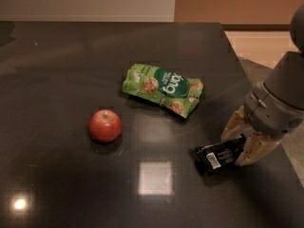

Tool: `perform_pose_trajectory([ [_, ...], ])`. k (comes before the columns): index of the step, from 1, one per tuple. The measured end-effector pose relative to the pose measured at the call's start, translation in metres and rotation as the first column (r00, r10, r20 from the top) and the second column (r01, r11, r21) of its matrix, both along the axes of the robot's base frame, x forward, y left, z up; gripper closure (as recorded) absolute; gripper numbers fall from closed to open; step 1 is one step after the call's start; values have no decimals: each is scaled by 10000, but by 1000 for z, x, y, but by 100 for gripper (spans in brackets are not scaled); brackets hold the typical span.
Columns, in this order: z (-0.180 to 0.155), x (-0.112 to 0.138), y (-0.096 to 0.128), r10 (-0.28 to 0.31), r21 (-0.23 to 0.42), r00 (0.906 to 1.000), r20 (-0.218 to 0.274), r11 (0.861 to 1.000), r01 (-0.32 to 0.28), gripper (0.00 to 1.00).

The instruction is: Pick rxbar chocolate

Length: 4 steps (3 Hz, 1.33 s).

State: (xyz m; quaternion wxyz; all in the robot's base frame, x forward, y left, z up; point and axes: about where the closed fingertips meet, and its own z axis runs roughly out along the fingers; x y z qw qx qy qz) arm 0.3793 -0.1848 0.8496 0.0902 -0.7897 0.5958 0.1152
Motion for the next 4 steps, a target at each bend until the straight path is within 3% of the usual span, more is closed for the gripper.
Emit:
perform_pose_trajectory([
  [1, 26, 8, 2, -273, 543, 9996, -106, 9981, 278, 100],
  [4, 92, 12, 30, -22, 1413, 9998, 180, 9900, -4, 100],
])
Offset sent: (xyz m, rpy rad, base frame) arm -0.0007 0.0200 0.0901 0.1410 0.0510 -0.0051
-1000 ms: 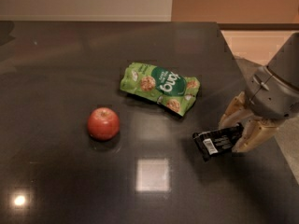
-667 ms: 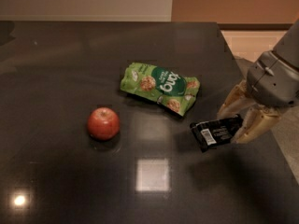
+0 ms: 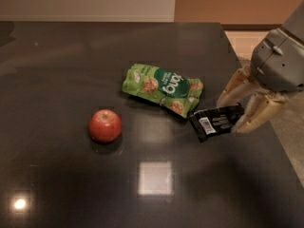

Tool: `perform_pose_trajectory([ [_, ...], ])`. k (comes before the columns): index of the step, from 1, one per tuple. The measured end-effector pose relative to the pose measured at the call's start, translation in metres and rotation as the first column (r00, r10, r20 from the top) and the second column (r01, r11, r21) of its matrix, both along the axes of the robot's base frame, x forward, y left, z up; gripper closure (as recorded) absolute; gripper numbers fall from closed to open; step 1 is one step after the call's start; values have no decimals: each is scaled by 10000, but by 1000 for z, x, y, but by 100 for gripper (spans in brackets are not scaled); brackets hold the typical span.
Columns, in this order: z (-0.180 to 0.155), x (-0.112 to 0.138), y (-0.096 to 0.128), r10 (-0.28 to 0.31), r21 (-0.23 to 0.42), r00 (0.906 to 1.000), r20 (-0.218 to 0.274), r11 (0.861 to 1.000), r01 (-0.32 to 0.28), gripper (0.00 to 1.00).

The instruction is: Pick rxbar chocolate

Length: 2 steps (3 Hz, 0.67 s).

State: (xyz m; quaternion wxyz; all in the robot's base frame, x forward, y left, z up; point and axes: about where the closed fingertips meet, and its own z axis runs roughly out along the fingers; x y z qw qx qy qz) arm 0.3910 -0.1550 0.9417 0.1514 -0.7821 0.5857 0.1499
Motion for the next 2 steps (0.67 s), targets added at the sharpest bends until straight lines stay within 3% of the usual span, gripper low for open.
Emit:
perform_pose_trajectory([
  [1, 29, 2, 8, -9, 262, 9985, 543, 9997, -5, 100],
  [2, 29, 2, 8, -11, 267, 9984, 557, 9996, -3, 100],
])
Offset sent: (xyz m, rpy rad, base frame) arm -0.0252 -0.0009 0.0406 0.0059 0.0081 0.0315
